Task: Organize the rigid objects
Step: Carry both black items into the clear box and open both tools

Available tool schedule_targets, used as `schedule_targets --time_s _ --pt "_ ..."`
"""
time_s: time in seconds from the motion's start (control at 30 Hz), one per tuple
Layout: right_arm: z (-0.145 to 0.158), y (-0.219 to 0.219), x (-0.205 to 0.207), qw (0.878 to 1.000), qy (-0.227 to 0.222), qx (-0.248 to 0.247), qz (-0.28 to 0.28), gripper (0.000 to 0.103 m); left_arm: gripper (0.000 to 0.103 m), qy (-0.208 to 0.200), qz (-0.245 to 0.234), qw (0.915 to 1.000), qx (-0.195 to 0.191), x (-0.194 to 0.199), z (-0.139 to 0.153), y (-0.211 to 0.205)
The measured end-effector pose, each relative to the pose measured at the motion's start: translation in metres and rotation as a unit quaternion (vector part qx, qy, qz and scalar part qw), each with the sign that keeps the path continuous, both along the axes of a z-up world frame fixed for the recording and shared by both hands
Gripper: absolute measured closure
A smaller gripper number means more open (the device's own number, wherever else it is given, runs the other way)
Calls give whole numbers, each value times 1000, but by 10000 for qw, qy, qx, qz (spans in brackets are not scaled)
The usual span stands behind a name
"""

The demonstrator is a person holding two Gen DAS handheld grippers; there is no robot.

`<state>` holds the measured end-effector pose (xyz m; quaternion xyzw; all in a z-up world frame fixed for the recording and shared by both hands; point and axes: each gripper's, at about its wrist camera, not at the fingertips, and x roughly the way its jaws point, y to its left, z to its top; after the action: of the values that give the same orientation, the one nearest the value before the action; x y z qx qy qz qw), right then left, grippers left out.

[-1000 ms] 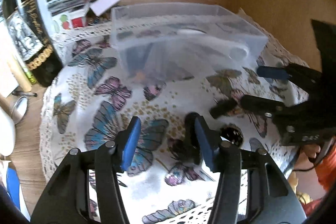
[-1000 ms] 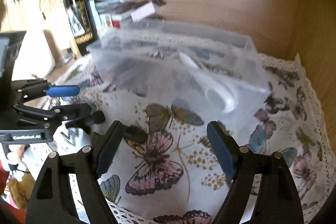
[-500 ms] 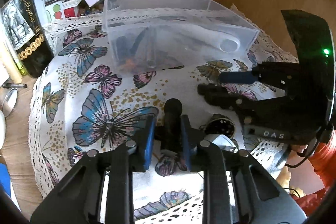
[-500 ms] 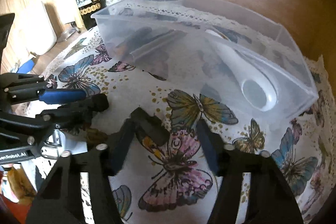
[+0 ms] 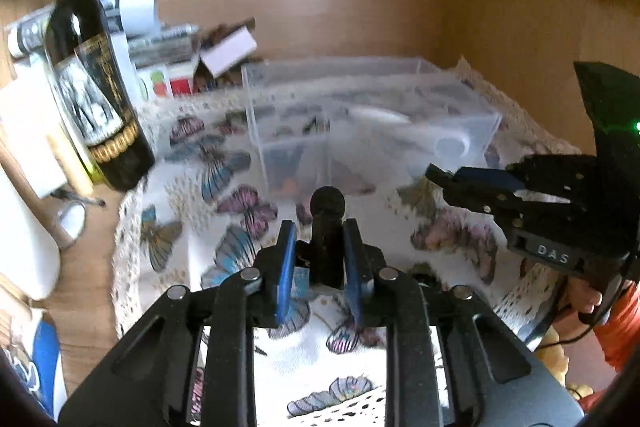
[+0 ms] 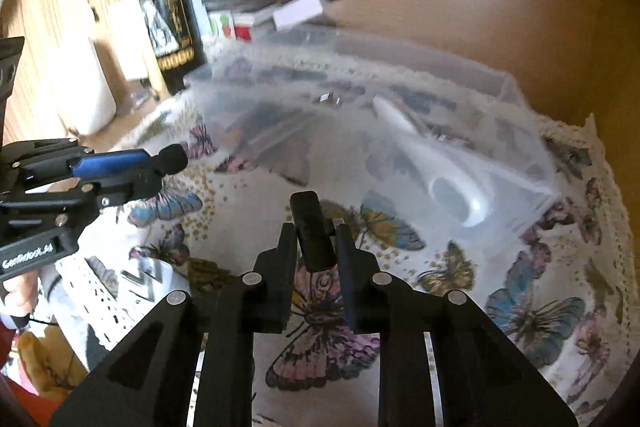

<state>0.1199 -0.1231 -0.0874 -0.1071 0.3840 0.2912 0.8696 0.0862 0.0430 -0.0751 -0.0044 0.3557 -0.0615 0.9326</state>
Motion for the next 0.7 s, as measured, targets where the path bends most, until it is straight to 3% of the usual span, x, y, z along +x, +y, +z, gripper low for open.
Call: schedule_targets --time_s 0.47,0.7 --pt "71 -18 4 9928 -1017 550 -314 85 80 -1003 233 9946 -111 18 65 -2" --pt "83 -10 28 9893 -1201 692 -446 85 80 -922 395 9949 -116 52 66 3"
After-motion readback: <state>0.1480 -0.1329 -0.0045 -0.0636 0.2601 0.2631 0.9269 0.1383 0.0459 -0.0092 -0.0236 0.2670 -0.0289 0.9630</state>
